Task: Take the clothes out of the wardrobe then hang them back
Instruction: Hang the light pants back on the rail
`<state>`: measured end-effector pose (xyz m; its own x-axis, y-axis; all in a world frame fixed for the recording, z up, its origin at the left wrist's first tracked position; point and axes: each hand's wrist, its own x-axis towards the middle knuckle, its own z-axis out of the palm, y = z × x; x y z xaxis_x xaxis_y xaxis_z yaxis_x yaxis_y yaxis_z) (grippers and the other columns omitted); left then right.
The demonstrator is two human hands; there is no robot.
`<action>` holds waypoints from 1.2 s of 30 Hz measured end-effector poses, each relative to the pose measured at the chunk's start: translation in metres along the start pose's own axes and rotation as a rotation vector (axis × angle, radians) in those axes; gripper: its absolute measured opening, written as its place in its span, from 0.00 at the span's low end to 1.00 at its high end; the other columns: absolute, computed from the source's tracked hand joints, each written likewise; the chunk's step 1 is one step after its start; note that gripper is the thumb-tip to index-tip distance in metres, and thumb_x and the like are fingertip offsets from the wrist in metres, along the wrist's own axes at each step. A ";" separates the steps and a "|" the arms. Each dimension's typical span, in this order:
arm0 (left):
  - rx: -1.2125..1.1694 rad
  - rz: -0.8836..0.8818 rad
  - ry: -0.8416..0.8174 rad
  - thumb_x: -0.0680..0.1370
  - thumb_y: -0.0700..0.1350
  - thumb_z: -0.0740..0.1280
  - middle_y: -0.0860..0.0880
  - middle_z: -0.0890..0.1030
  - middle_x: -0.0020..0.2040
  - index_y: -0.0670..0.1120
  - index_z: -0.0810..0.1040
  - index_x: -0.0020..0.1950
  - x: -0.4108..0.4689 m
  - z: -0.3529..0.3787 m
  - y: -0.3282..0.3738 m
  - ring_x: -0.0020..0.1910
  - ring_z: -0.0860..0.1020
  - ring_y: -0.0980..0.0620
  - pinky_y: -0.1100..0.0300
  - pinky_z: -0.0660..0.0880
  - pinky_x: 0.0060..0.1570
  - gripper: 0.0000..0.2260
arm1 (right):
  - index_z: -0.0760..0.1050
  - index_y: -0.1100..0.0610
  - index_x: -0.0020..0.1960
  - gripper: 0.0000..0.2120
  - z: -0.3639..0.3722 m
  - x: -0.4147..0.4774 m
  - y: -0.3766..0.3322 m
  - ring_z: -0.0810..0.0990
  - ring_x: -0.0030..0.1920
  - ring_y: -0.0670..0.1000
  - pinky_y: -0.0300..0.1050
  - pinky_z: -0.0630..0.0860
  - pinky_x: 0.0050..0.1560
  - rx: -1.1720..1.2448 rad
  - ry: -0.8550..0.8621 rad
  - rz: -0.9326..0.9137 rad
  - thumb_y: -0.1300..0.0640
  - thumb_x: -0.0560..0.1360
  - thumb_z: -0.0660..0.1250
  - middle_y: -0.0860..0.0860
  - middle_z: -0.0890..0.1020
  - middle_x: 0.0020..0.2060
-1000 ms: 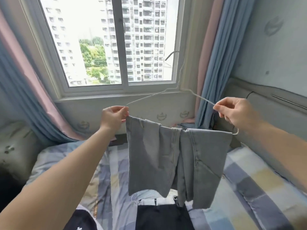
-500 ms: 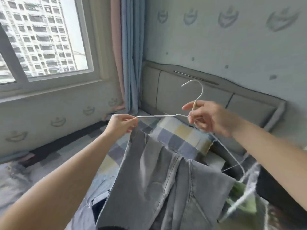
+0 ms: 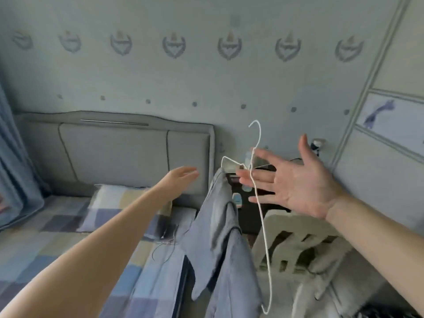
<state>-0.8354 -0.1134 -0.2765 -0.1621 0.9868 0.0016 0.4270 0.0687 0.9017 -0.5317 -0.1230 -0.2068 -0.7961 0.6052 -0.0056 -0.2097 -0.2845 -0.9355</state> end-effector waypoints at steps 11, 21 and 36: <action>-0.143 0.139 -0.561 0.82 0.61 0.57 0.53 0.84 0.60 0.54 0.78 0.65 0.028 0.241 0.194 0.58 0.83 0.50 0.49 0.77 0.61 0.19 | 0.54 0.40 0.79 0.48 -0.125 -0.211 -0.110 0.62 0.76 0.56 0.73 0.52 0.72 -0.035 0.288 -0.262 0.19 0.64 0.52 0.59 0.69 0.73; -0.072 0.358 -0.984 0.78 0.68 0.52 0.52 0.83 0.62 0.52 0.76 0.68 0.025 0.394 0.344 0.61 0.81 0.48 0.46 0.73 0.67 0.29 | 0.57 0.41 0.78 0.51 -0.197 -0.334 -0.193 0.62 0.76 0.56 0.75 0.54 0.70 -0.077 0.659 -0.462 0.18 0.60 0.56 0.58 0.66 0.75; -0.095 0.851 -1.117 0.84 0.48 0.62 0.51 0.85 0.57 0.52 0.75 0.68 0.077 0.557 0.522 0.53 0.84 0.51 0.52 0.80 0.59 0.12 | 0.76 0.41 0.57 0.30 -0.271 -0.418 -0.315 0.75 0.59 0.55 0.69 0.56 0.66 -0.235 1.242 -0.780 0.24 0.72 0.47 0.52 0.85 0.49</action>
<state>-0.1298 0.0799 -0.0463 0.9132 0.3181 0.2549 -0.0327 -0.5660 0.8237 0.0205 -0.0849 -0.0050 0.4788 0.8116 0.3347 -0.1549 0.4533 -0.8778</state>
